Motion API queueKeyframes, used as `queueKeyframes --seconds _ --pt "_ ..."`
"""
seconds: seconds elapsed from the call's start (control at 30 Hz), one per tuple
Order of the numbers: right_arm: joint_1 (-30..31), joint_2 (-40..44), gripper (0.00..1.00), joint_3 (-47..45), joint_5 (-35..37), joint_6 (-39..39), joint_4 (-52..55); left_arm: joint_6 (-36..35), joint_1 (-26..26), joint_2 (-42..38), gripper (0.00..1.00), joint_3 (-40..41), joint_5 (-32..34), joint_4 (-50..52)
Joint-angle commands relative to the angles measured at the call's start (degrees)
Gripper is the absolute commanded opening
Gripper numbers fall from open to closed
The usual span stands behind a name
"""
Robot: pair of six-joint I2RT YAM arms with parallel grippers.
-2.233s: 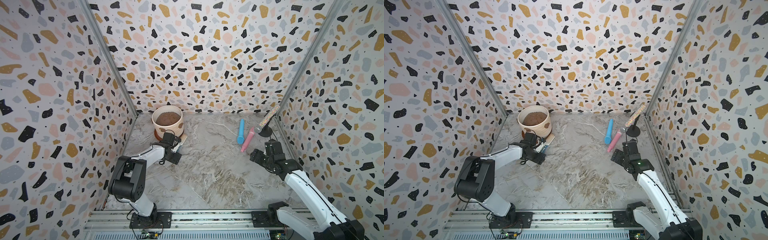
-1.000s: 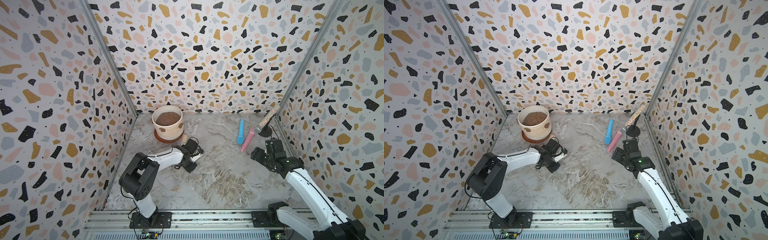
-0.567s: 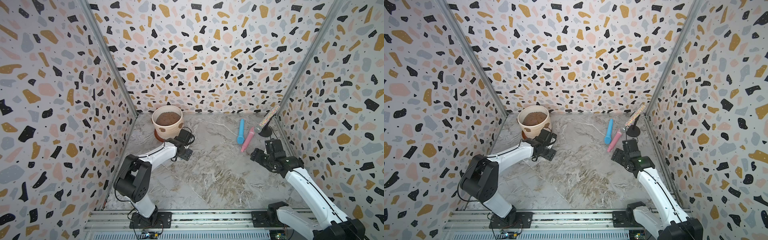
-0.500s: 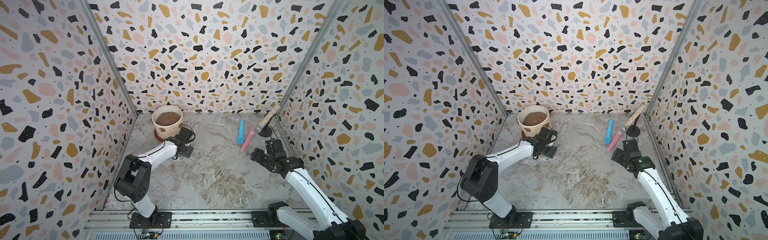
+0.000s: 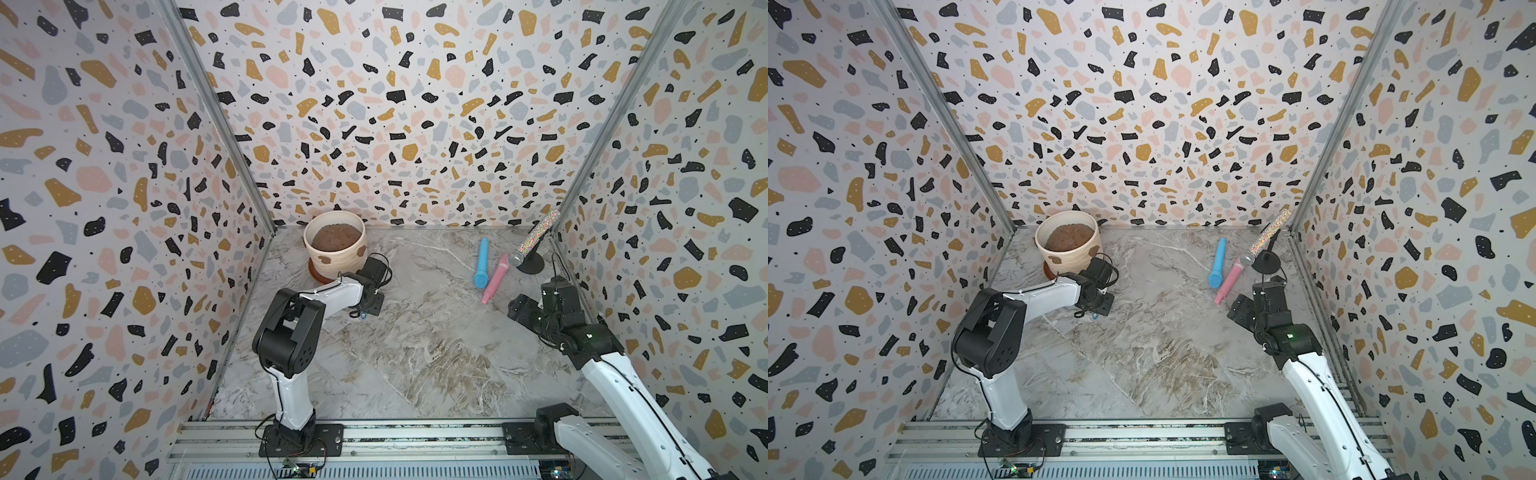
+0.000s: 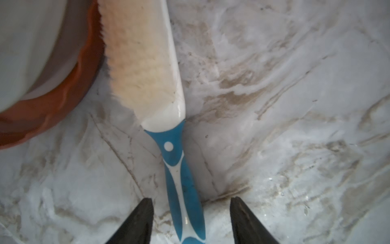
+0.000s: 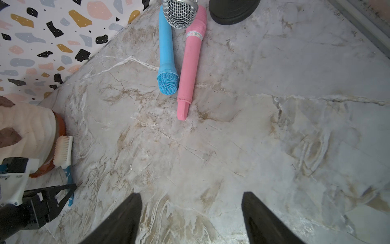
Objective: Scrub the dried mud off the ceramic pot
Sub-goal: Move the brush to the center of the board.
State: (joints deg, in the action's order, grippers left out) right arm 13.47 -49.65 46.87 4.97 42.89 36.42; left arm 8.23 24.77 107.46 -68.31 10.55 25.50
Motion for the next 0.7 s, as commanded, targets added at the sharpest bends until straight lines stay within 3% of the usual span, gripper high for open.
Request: queueKeyframes --seconds 0.0,0.1,0.43,0.67 --pt "0.24 0.55 0.79 -0.53 1.52 1.17 -0.16 2.32 -0.52 1.06 0.58 -2.41 -1.74 0.82" --pt "0.24 0.30 0.79 -0.73 1.39 1.89 -0.71 3.56 -0.59 2.63 0.52 -2.09 -4.60 1.90" --pt "0.24 1.10 0.79 -0.06 2.40 2.30 -0.04 5.98 -0.24 4.42 0.36 -1.45 -5.49 5.78" --pt "0.24 0.62 0.79 -1.43 1.16 1.69 -1.61 4.18 5.16 -1.45 0.24 1.82 -3.48 5.52"
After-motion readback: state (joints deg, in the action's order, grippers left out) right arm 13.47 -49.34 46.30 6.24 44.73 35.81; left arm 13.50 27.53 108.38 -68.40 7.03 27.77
